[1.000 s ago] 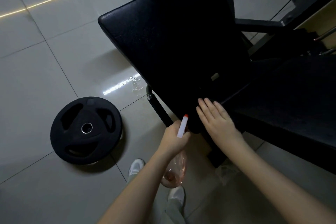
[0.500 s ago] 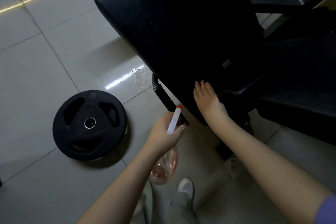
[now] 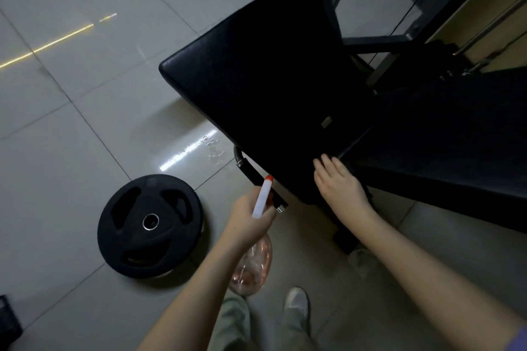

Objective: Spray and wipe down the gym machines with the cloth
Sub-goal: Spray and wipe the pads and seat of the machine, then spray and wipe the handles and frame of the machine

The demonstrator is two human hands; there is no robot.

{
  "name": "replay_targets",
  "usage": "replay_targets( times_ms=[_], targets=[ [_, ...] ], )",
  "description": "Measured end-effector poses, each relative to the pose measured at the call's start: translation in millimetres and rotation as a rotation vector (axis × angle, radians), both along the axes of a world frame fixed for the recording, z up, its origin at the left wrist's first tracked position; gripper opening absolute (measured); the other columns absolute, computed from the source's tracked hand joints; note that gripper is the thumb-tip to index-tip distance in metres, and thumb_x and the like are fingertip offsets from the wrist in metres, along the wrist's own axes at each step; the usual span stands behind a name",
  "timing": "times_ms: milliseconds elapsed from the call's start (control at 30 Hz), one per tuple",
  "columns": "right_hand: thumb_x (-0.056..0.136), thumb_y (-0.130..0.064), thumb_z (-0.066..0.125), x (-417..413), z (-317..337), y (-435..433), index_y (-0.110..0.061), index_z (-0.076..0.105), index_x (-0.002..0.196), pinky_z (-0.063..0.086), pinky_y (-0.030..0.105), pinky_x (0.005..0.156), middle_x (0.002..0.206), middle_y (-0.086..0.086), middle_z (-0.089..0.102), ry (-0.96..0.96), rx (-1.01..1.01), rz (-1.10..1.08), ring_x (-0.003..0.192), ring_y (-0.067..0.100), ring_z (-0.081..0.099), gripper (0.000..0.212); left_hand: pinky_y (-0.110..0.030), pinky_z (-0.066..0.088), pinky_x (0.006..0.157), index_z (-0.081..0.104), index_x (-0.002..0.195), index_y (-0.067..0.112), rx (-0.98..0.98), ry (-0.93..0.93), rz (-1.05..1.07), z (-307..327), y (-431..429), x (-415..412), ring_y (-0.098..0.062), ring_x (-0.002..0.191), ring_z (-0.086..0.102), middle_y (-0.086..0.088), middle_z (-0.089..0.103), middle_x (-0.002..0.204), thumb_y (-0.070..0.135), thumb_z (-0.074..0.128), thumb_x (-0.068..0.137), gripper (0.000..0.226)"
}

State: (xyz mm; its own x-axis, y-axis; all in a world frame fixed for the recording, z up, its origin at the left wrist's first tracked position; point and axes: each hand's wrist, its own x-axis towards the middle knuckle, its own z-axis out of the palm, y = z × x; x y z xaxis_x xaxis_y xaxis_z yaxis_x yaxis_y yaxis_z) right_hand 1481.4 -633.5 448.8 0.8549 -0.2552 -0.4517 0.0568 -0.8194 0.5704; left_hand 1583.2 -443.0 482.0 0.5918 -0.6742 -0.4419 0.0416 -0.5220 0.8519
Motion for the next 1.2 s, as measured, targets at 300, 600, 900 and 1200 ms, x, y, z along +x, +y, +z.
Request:
replay_targets(
  times_ms=[300,600,900,1200],
  targets=[
    [0.064,0.007,0.076,-10,62,24,-0.006,0.053,0.131,0.035,0.038,0.107,0.142,0.014,0.044,-0.454,0.484,-0.440,0.129,0.030,0.044,0.072,-0.028,0.040,0.069,0.055,0.098,0.005,-0.020,0.046,0.007,59,12,-5,-0.020,0.079,0.052,-0.025,0.059,0.097,0.026,0.054,0.075,0.031],
    [0.099,-0.011,0.044,12,129,50,-0.022,0.028,0.147,0.031,0.030,0.106,0.150,0.004,0.032,-0.815,1.214,-1.156,0.136,0.022,0.032,0.052,-0.019,0.035,0.060,0.035,0.077,0.037,-0.076,-0.017,0.033,131,30,26,-0.017,0.076,0.045,-0.004,0.047,0.082,0.002,0.054,0.088,0.042],
    [0.099,-0.027,0.044,92,220,65,-0.028,0.032,0.144,0.037,0.037,0.102,0.145,0.004,0.037,-1.003,1.530,-1.163,0.130,0.024,0.039,0.046,-0.041,0.052,0.079,0.052,0.092,0.030,-0.191,-0.041,0.237,201,59,80,-0.020,0.083,0.058,-0.006,0.060,0.092,0.016,0.061,0.086,0.017],
    [0.098,-0.024,0.048,201,284,30,-0.017,0.045,0.137,0.042,0.036,0.103,0.128,0.004,0.056,-1.117,1.829,-0.950,0.117,0.018,0.053,0.040,-0.045,0.053,0.081,0.051,0.082,0.030,-0.231,-0.154,0.400,258,41,128,-0.032,0.082,0.059,-0.011,0.060,0.089,0.028,0.059,0.072,0.013]
  ],
)
